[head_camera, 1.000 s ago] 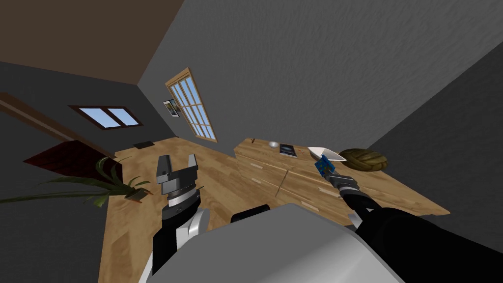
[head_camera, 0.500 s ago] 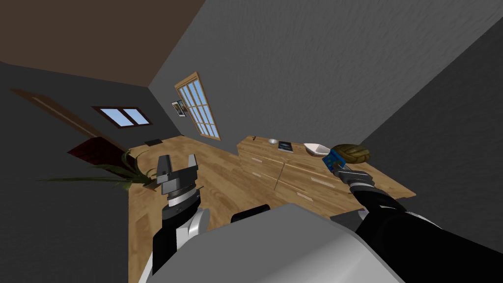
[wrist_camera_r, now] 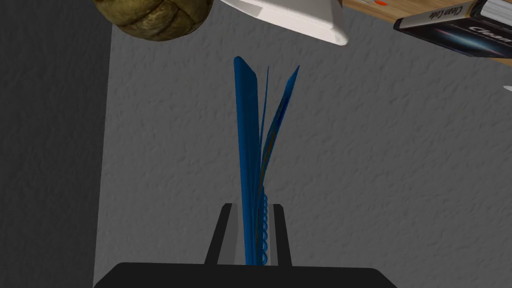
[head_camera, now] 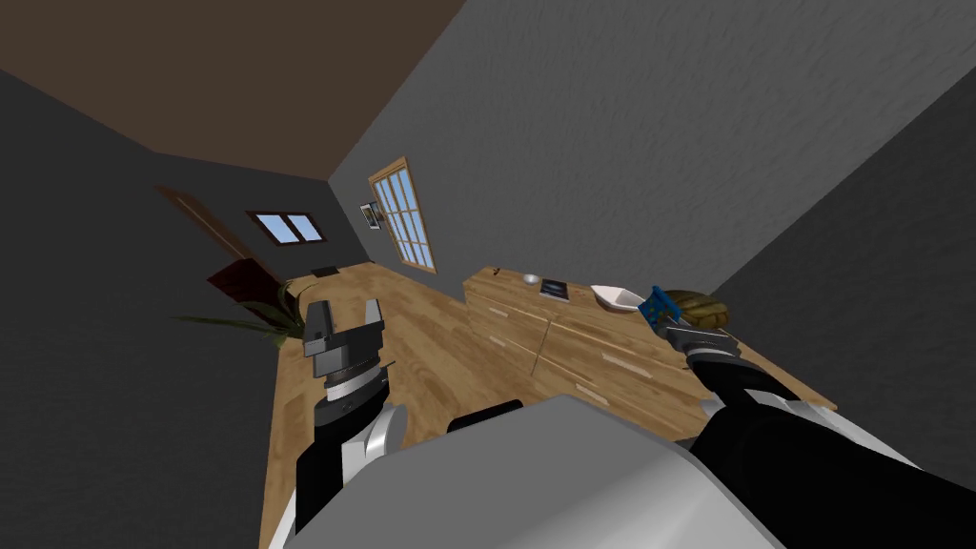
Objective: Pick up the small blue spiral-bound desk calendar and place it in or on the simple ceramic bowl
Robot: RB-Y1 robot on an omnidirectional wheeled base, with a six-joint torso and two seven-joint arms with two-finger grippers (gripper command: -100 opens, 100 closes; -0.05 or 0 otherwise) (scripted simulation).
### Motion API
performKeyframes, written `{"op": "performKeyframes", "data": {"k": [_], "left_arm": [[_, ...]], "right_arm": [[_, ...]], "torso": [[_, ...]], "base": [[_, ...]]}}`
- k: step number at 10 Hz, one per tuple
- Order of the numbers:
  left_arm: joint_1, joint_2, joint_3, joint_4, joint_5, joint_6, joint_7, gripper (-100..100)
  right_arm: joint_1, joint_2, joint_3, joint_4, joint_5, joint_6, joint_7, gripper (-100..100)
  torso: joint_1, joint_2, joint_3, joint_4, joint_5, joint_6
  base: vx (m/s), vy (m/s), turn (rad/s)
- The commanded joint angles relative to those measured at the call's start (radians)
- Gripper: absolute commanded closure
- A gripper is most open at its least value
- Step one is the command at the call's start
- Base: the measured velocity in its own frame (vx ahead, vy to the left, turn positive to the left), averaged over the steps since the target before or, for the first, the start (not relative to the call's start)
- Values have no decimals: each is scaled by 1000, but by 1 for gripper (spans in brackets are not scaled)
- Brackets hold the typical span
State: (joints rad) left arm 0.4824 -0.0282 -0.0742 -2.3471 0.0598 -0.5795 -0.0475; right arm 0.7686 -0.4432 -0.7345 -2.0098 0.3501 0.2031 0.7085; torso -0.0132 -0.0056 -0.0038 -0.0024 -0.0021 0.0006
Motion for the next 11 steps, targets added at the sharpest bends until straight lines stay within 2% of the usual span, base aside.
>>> {"op": "performKeyframes", "data": {"k": [1,4,7,11], "left_arm": [[0,0,0,0,0,0,0,0],[0,0,0,0,0,0,0,0],[0,0,0,0,0,0,0,0],[0,0,0,0,0,0,0,0]], "right_arm": [[5,-15,-1,6,-21,26,-15,100],[13,-47,-1,20,-62,78,-42,100],[23,-80,0,30,-101,130,-67,100],[39,-120,2,40,-148,191,-96,100]], "torso": [[0,0,0,0,0,0],[-2,-2,-1,0,-1,-1],[-4,-7,-4,-1,-1,-2],[-2,-4,-1,1,-1,-1]], "base": [[55,-165,128],[60,-208,164],[119,-220,155],[66,-204,143]]}}
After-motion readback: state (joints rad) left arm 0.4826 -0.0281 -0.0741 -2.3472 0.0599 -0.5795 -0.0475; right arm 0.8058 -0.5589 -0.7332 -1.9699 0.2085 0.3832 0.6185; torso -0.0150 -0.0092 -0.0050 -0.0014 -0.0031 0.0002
